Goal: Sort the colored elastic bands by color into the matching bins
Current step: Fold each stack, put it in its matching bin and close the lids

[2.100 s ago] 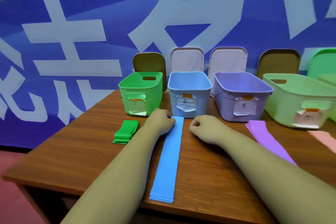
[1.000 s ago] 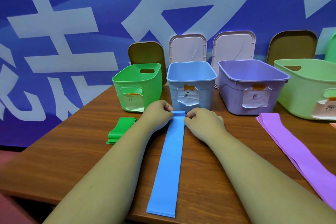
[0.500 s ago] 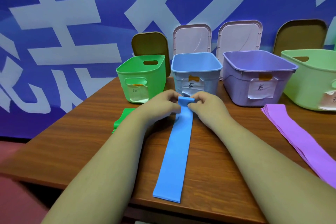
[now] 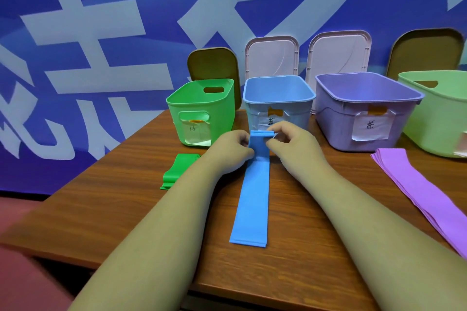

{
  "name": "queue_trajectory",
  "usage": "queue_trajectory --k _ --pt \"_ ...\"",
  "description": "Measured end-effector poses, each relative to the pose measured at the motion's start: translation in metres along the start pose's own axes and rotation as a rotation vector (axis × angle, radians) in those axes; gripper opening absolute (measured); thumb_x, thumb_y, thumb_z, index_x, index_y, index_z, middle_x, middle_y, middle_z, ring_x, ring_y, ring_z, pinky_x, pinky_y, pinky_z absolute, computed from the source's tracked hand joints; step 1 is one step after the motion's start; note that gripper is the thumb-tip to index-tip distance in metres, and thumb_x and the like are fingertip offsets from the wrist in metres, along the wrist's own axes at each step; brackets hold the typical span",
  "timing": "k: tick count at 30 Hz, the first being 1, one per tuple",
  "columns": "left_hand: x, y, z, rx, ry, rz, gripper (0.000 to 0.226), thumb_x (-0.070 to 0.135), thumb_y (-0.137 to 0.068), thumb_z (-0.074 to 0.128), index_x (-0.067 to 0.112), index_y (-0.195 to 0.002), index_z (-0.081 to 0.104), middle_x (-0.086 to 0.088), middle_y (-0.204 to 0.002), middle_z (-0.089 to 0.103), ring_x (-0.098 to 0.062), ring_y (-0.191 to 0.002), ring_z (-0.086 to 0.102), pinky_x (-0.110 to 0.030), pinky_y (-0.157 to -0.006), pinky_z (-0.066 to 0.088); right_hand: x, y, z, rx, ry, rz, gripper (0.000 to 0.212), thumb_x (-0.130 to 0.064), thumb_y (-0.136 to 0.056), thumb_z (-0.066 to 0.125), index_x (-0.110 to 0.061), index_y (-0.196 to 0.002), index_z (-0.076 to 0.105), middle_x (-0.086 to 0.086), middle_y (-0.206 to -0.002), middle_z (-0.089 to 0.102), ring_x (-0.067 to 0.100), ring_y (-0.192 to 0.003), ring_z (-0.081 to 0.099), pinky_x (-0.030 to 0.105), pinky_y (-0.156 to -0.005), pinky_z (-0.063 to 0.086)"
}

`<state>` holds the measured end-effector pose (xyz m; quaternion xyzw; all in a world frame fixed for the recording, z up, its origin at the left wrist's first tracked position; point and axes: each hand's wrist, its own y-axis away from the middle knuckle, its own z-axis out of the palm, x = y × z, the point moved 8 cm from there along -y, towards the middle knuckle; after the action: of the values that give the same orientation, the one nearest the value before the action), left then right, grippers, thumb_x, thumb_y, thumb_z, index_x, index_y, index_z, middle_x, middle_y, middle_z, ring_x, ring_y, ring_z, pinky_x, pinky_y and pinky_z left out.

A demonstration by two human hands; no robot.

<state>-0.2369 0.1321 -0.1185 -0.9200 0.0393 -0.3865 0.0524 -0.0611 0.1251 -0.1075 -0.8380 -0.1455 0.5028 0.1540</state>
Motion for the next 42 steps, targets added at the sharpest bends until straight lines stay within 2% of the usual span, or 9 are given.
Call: queue_trajectory --k 4,11,16,20,25,32,34,38,42 --pt "-0.005 -0.004 -0.006 0.091 0.012 -0.016 0.009 0.01 -0.089 0.073 0.015 -0.096 0.073 0.004 -0.08 0.069 -0.012 -0.066 0.06 -0.019 -0.056 0.046 -0.001 0.002 0.001 -0.012 0.029 -0.005 0.015 -0.023 -0.091 0.069 -0.036 -0.098 0.071 -0.01 -0.083 0.069 0.007 -0.072 0.06 0.023 -0.06 0.046" --pt "-0.008 -0.002 -0.01 0.092 0.015 -0.005 0.014 0.007 -0.084 0.077 0.018 -0.093 0.077 -0.001 -0.088 0.076 -0.012 -0.074 0.062 -0.022 -0.064 0.049 -0.005 0.011 0.008 -0.117 0.037 0.008 0.01 -0.026 -0.09 0.071 -0.035 -0.093 0.073 -0.008 -0.081 0.07 0.006 -0.07 0.059 0.024 -0.064 0.045" --pt "-0.011 0.0 -0.01 0.057 0.02 -0.018 0.017 0.007 -0.089 0.073 0.02 -0.096 0.079 0.006 -0.086 0.076 -0.009 -0.072 0.062 -0.01 -0.057 0.046 -0.009 0.023 0.014 -0.253 0.156 -0.001 0.013 -0.026 -0.089 0.071 -0.039 -0.092 0.071 -0.01 -0.084 0.071 0.006 -0.077 0.062 0.027 -0.069 0.049" --pt "-0.008 0.004 -0.008 0.022 0.003 -0.016 0.022 0.006 -0.087 0.069 0.023 -0.096 0.079 0.004 -0.094 0.078 -0.017 -0.086 0.07 -0.029 -0.08 0.057 -0.009 0.029 0.013 -0.281 0.183 -0.008 0.013 -0.025 -0.088 0.072 -0.038 -0.092 0.071 -0.011 -0.082 0.07 0.003 -0.073 0.06 0.021 -0.064 0.046" --pt "-0.007 0.007 -0.008 0.039 0.022 -0.048 0.028 0.007 -0.085 0.057 0.024 -0.092 0.078 -0.001 -0.089 0.077 -0.016 -0.073 0.063 -0.03 -0.072 0.054 -0.004 0.033 0.016 -0.362 0.21 0.019 0.013 -0.024 -0.086 0.073 -0.036 -0.091 0.071 -0.009 -0.082 0.072 0.008 -0.075 0.063 0.029 -0.071 0.05" --pt "-0.008 0.006 -0.006 0.023 0.024 -0.026 0.014 0.017 -0.081 0.073 0.024 -0.092 0.077 0.0 -0.089 0.078 -0.015 -0.076 0.068 -0.038 -0.083 0.06 -0.003 0.038 0.019 -0.453 0.231 0.06 0.016 -0.026 -0.088 0.067 -0.038 -0.097 0.072 -0.011 -0.087 0.072 0.007 -0.077 0.063 0.028 -0.071 0.049" --pt "-0.008 0.005 -0.006 0.014 0.0 -0.02 0.017 0.016 -0.079 0.075 0.025 -0.094 0.076 0.0 -0.092 0.077 -0.014 -0.076 0.066 -0.038 -0.083 0.059 -0.001 0.037 0.017 -0.458 0.242 0.084 0.019 -0.027 -0.089 0.063 -0.041 -0.097 0.072 -0.014 -0.09 0.072 0.007 -0.08 0.065 0.028 -0.069 0.05" --pt "-0.007 0.006 -0.004 -0.017 -0.05 -0.02 0.026 0.016 -0.083 0.074 0.027 -0.107 0.076 0.008 -0.101 0.074 -0.012 -0.088 0.067 -0.027 -0.077 0.054 0.002 0.034 0.015 -0.437 0.211 0.15 0.026 -0.03 -0.091 0.056 -0.045 -0.091 0.076 -0.017 -0.067 0.069 0.007 -0.059 0.055 0.03 -0.06 0.042" --pt "-0.005 0.007 -0.004 -0.038 -0.065 -0.008 0.027 0.017 -0.085 0.073 0.028 -0.11 0.078 0.011 -0.101 0.075 -0.01 -0.09 0.068 -0.019 -0.072 0.049 0.007 0.022 0.009 -0.292 0.13 0.199 0.02 -0.04 -0.091 0.058 -0.038 -0.092 0.078 -0.009 -0.086 0.073 0.012 -0.077 0.064 0.034 -0.071 0.051"
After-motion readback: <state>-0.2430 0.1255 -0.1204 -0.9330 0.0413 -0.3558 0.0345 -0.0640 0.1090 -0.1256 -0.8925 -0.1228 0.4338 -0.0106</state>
